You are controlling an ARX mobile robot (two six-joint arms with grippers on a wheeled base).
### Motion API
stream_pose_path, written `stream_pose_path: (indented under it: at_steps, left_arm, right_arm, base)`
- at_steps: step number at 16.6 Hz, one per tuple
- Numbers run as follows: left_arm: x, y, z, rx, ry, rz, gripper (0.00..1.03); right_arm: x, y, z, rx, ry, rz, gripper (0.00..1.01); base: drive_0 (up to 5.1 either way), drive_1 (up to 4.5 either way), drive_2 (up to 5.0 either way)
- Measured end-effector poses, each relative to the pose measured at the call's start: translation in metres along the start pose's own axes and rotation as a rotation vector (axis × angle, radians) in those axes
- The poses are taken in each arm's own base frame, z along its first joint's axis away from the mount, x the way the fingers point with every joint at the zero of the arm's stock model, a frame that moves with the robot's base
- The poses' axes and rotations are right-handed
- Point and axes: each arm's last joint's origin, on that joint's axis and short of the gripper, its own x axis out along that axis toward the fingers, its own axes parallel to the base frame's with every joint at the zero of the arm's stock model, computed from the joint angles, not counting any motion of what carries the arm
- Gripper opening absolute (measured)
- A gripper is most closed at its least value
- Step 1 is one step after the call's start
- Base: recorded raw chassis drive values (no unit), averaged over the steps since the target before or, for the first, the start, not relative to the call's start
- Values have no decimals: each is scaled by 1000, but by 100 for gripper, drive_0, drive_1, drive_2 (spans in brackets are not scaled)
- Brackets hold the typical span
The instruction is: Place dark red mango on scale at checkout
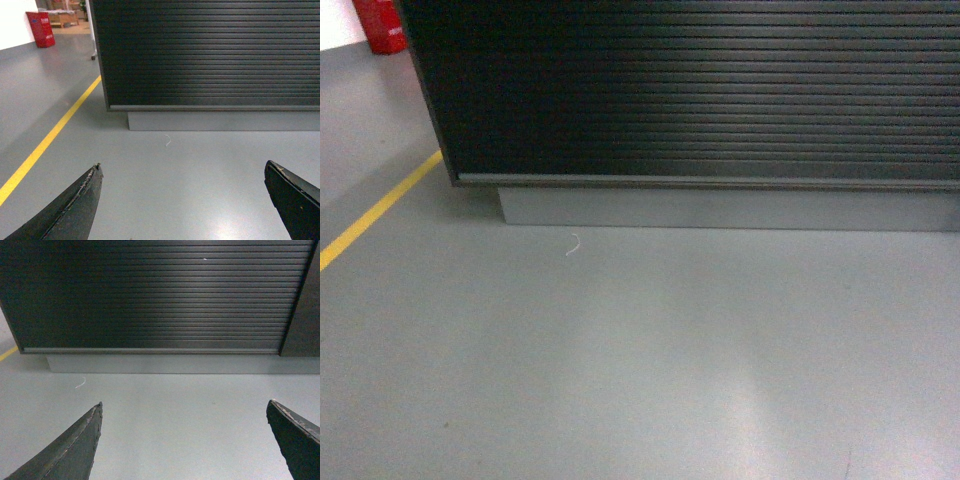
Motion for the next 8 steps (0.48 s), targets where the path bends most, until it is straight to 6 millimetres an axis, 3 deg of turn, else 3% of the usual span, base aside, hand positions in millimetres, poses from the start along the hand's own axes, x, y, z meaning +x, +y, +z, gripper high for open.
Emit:
stream_pose_path:
  at_steps: [8]
  left_arm:
    - [0, 0, 0, 0, 0, 0, 98]
  right_arm:
    - [0, 0, 0, 0, 0, 0, 98]
  base:
    - [10, 428, -408]
